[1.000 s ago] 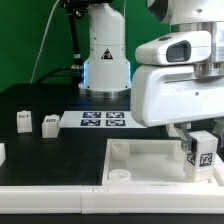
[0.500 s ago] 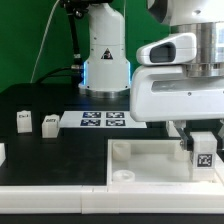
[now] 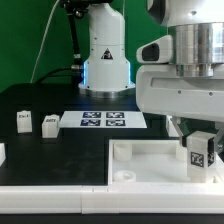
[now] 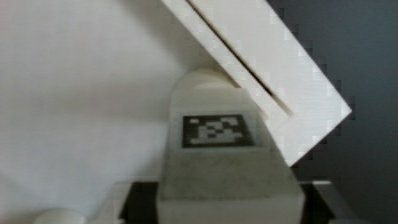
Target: Assemble one leg
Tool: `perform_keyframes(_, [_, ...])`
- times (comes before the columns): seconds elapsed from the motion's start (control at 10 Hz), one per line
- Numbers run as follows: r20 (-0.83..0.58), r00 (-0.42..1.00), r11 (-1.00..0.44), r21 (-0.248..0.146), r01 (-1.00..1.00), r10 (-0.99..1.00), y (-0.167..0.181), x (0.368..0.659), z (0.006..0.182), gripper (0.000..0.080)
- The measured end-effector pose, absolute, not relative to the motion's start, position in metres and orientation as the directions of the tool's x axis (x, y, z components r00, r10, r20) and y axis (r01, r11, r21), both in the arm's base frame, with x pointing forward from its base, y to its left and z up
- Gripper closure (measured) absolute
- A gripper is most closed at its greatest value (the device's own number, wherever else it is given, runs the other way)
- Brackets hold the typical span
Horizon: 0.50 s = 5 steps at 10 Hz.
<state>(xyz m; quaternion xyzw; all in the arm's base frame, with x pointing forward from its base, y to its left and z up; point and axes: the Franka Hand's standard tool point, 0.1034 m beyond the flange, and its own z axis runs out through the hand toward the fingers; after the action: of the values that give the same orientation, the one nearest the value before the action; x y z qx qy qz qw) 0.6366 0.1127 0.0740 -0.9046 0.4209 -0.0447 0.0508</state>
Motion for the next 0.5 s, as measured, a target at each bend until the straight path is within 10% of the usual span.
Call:
perform_keyframes(0.3, [0.008, 0.503, -0.499, -0.133, -0.856, -0.864, 0.1142, 0.6355, 0.0729, 0.0508])
perform_keyframes(0.5, [0.017, 0.557, -0.554, -0.132, -0.822, -0.83, 0.1143, 0.6354, 0.0726, 0.0213])
